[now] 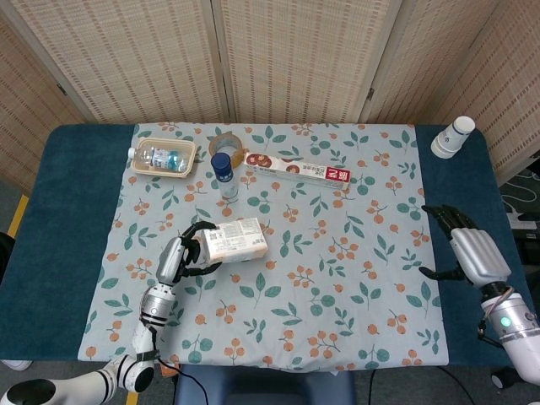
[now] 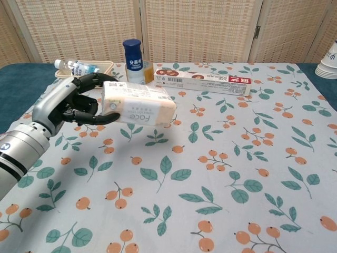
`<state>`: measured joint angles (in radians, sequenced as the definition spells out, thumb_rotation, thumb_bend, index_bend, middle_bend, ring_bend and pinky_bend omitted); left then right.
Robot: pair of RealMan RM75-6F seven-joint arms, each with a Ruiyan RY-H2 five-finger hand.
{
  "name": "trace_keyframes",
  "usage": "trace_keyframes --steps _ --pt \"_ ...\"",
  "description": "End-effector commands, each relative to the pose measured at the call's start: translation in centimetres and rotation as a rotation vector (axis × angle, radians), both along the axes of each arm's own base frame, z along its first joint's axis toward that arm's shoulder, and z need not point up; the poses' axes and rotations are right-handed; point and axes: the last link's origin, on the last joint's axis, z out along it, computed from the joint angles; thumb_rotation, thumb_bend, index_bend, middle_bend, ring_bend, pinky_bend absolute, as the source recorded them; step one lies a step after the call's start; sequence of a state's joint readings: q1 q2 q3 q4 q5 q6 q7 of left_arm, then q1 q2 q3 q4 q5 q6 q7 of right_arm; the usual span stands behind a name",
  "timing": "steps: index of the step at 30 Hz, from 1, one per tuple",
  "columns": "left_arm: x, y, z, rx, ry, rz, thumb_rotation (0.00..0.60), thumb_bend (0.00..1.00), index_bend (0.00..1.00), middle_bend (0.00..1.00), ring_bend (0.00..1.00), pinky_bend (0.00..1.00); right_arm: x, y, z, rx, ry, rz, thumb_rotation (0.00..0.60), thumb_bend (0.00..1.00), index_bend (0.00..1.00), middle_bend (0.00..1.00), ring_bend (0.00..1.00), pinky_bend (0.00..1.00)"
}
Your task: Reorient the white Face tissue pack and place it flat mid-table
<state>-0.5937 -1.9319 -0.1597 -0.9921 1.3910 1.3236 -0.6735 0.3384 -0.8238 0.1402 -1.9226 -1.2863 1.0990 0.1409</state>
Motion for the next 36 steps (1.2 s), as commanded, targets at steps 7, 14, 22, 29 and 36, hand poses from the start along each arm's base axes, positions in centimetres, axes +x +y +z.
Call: trace_keyframes --steps 7,14,22,29,36 --pt "-0.3 0.2 -1.6 -0.028 0.044 -0.001 0.6 0.2 0.42 0.48 0.78 0.84 0.1 -0.1 0.0 -0.001 0.0 0.002 0.6 0.11 0.11 0.11 0.05 0.11" --pt "-1.0 0.4 -2.0 -0.013 0.076 -0.001 0.6 0.2 0.42 0.48 0.78 0.84 0.1 -0.2 -0.2 0.004 0.004 0.003 0.6 0.11 0.11 0.11 0.05 0.12" --pt "-1.5 0.2 -2.6 -0.018 0.086 0.002 0.6 0.2 0.42 0.48 0.78 0.84 0.1 -0.1 -0.2 0.005 0.006 0.004 0.6 0.11 0.11 0.11 0.05 0.12" --pt "-2.0 0.3 -2.9 -0.025 0.094 0.015 0.6 0.2 0.43 0.48 0.78 0.84 0.2 -0.1 -0.2 0.005 0.006 0.005 0.6 0.11 0.11 0.11 0.05 0.12" --pt "-2.4 0.1 -3.0 -0.047 0.105 0.014 0.6 0.18 0.32 0.43 0.76 0.83 0.2 -0.1 -0.3 0.007 0.006 0.007 0.6 0.11 0.11 0.11 0.05 0.12"
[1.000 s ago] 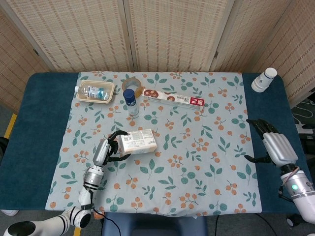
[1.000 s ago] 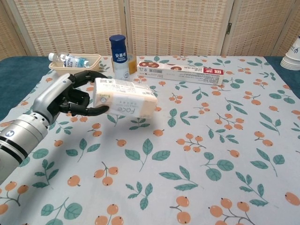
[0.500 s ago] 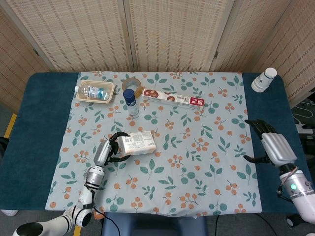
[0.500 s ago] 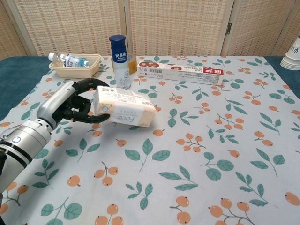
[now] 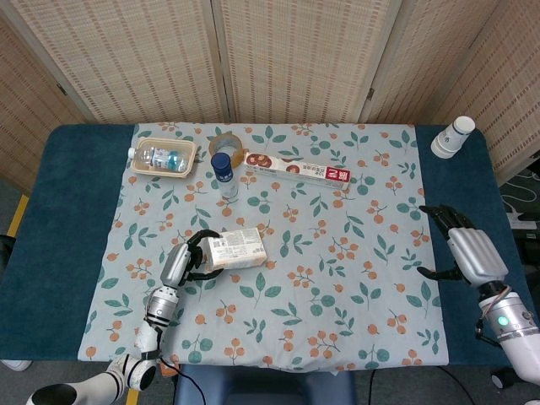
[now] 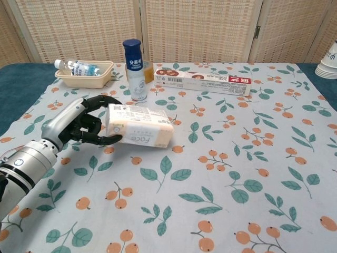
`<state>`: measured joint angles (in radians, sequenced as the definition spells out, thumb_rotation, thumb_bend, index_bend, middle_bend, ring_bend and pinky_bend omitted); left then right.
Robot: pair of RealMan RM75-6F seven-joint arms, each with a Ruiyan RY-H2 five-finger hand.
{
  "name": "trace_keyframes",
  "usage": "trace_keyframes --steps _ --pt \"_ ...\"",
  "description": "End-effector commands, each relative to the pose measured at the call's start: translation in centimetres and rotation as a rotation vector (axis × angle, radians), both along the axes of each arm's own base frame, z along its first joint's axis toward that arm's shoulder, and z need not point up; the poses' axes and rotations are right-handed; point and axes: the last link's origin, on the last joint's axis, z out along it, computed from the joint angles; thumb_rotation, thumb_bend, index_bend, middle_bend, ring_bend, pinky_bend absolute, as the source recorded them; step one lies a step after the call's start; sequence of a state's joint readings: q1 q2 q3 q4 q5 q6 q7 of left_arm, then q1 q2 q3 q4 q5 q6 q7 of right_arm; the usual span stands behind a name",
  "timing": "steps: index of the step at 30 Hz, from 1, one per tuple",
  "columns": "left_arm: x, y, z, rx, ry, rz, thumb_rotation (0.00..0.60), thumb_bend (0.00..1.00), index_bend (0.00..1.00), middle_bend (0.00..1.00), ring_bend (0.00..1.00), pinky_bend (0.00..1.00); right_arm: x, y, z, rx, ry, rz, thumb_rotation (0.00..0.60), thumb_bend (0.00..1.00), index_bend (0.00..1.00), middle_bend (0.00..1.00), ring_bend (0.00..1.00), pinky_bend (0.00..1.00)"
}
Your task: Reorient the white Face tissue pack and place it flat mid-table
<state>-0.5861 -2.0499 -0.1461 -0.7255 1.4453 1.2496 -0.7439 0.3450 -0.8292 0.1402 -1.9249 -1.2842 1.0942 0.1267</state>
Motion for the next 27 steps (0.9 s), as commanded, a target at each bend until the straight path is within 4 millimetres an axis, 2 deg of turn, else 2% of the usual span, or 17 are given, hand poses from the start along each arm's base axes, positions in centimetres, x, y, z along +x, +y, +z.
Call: trace_keyframes --steps 1,5,9,11,19,27 --pt "-0.1 -0.1 0.0 -0.011 -0.002 0.0 0.6 0.18 0.26 0.42 0.76 0.83 0.0 0.0 0.0 0.0 0.0 0.0 0.6 0.11 0.11 0.11 0.05 0.12" --pt "-0.1 -0.3 0.4 -0.032 0.011 -0.036 0.6 0.13 0.03 0.31 0.73 0.81 0.0 0.0 0.0 -0.001 -0.001 -0.001 0.6 0.11 0.11 0.12 0.05 0.12" --pt "-0.1 -0.2 1.4 -0.058 0.028 -0.075 0.6 0.11 0.0 0.08 0.67 0.78 0.1 0.0 0.0 -0.003 -0.002 0.004 0.6 0.11 0.11 0.12 0.05 0.12" --pt "-0.2 -0.2 1.8 -0.08 0.05 -0.094 0.6 0.09 0.0 0.01 0.65 0.77 0.1 0.1 0.0 -0.003 -0.003 0.006 0.6 0.11 0.11 0.12 0.05 0.12" --pt "-0.3 -0.2 3.5 -0.106 0.062 -0.094 0.6 0.08 0.0 0.0 0.63 0.76 0.2 0.2 0.2 -0.011 -0.01 0.017 0.6 0.11 0.11 0.12 0.06 0.12" --pt "-0.6 0.5 6.4 -0.045 0.091 -0.091 0.6 0.07 0.0 0.0 0.63 0.76 0.2 0.2 0.3 -0.012 -0.015 0.018 0.6 0.11 0.12 0.13 0.06 0.12"
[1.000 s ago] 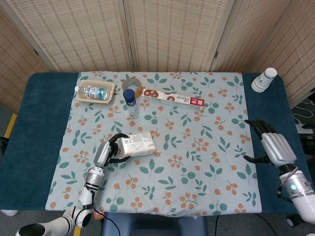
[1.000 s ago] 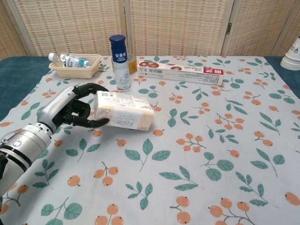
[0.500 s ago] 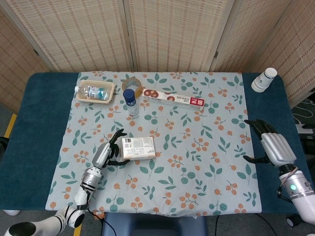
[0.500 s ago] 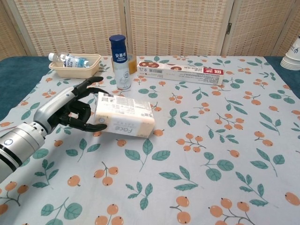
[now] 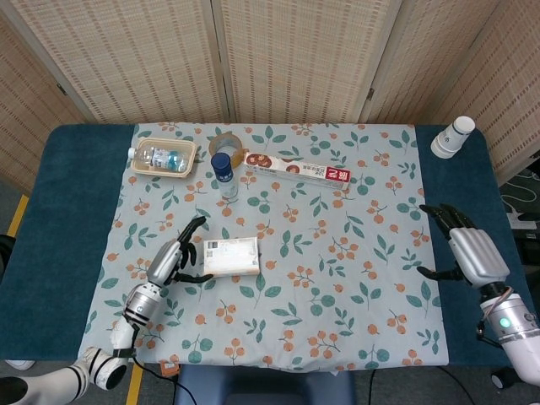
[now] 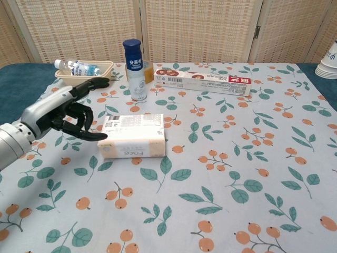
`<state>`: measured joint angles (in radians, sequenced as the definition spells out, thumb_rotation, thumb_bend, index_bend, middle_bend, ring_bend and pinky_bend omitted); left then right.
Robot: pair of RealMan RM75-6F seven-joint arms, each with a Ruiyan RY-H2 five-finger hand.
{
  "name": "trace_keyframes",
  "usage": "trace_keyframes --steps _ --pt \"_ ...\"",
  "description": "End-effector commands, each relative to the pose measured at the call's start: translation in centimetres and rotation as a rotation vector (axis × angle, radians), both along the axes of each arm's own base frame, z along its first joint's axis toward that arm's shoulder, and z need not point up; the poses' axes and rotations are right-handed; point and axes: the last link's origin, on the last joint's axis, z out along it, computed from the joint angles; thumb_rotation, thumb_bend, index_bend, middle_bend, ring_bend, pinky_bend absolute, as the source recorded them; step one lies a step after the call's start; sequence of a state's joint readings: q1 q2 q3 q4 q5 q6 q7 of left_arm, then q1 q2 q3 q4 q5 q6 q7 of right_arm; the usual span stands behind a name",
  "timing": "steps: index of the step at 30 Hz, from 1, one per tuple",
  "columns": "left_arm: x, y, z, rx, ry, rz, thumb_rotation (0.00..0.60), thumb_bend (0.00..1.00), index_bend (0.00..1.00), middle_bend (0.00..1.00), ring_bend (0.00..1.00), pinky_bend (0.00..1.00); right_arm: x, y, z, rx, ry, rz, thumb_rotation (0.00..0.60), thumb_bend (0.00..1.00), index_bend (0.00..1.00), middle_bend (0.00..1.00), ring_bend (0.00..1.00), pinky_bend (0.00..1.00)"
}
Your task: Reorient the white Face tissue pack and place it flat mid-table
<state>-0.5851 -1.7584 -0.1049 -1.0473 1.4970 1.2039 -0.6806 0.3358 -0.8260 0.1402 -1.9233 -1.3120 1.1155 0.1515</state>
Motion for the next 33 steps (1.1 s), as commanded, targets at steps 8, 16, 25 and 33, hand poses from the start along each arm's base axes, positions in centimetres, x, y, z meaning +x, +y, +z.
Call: trace_keyframes --steps 8,16,25,33 --pt "-1.1 1.7 5.8 0.122 0.051 0.037 0.6 0.11 0.0 0.0 0.66 0.79 0.0 0.2 0.2 -0.004 -0.008 0.006 0.6 0.11 0.12 0.13 0.06 0.12" --pt "-2.1 1.6 10.5 0.2 0.348 0.105 0.6 0.21 0.1 0.14 0.74 0.83 0.2 0.3 0.3 -0.018 -0.009 0.017 0.6 0.11 0.12 0.13 0.06 0.12" --pt "-5.4 -2.3 16.4 0.402 0.792 0.158 0.6 0.22 0.4 0.48 0.53 0.68 0.2 1.0 0.8 -0.102 -0.017 0.036 0.6 0.11 0.13 0.13 0.06 0.1" --pt "-9.2 -5.4 18.5 0.278 0.846 0.266 0.6 0.22 0.25 0.25 0.24 0.43 0.4 1.6 1.0 -0.095 -0.025 0.045 0.6 0.11 0.13 0.13 0.07 0.08"
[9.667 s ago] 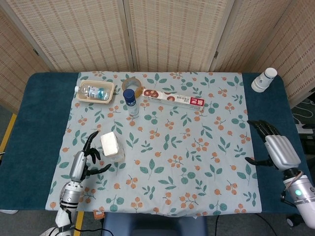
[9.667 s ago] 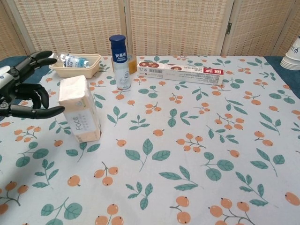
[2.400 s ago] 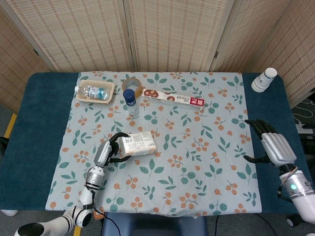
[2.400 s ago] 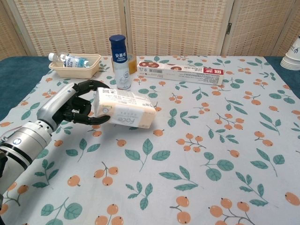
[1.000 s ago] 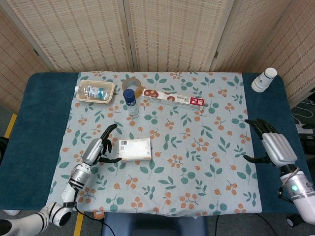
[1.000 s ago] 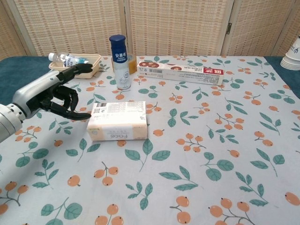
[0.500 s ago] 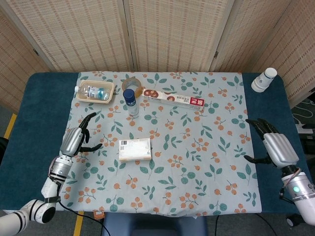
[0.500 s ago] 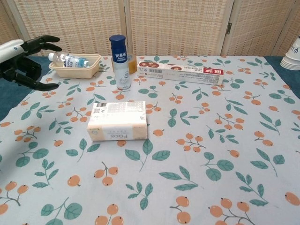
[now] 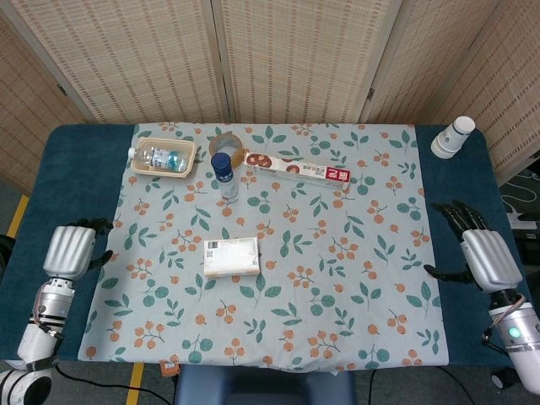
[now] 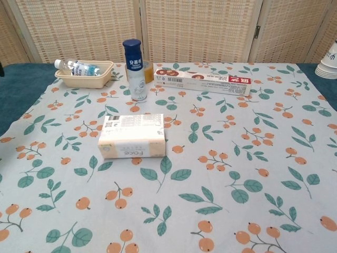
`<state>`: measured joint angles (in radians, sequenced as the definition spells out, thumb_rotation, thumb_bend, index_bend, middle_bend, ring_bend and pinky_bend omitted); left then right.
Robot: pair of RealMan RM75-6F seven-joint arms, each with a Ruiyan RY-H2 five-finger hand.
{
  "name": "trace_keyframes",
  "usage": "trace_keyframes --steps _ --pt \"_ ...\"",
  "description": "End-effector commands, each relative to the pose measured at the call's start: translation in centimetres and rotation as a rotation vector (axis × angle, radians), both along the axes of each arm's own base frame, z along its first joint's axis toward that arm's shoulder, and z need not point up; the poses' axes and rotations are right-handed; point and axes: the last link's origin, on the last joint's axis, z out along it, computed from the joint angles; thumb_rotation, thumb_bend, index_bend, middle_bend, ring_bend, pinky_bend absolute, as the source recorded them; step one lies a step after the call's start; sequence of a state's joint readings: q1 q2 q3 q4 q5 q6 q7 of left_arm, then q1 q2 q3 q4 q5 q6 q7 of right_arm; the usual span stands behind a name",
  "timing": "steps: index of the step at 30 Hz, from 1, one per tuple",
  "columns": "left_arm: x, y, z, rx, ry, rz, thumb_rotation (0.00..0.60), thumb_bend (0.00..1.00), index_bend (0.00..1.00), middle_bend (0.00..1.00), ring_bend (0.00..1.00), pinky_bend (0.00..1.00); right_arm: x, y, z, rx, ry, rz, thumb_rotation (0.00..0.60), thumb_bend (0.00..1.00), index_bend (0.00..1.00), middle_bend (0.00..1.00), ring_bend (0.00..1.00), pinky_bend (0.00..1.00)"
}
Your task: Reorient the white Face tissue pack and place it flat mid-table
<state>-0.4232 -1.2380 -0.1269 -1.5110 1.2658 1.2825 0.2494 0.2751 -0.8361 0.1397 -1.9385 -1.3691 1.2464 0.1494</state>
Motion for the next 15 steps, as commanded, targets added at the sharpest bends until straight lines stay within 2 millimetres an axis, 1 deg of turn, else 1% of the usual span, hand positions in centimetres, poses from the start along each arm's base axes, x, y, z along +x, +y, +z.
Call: trace_keyframes --steps 1,3,4,9,15 --pt "-2.6 -3.2 2.4 -0.04 -0.057 0.135 0.6 0.22 0.2 0.17 0.17 0.37 0.2 0.3 0.0 0.001 -0.002 0.011 0.6 0.11 0.13 0.13 0.07 0.08" --pt "-2.3 -3.6 2.8 -0.026 -0.076 0.124 0.6 0.22 0.14 0.1 0.1 0.3 0.3 0.4 -0.1 0.008 0.003 0.017 0.6 0.11 0.13 0.13 0.07 0.08" --pt "-2.2 -3.8 3.0 -0.018 -0.076 0.116 0.6 0.22 0.13 0.09 0.09 0.28 0.3 0.4 -0.1 0.01 0.006 0.019 0.6 0.11 0.13 0.13 0.07 0.08" --pt "-2.0 -4.2 3.7 -0.03 -0.056 0.132 0.6 0.23 0.1 0.09 0.09 0.27 0.4 0.5 -0.2 0.014 0.012 0.021 0.6 0.11 0.13 0.13 0.07 0.08" --pt "-1.7 -4.0 3.7 -0.047 -0.055 0.136 0.6 0.23 0.1 0.09 0.09 0.26 0.2 0.2 -0.3 0.018 0.013 0.012 0.6 0.11 0.13 0.13 0.07 0.08"
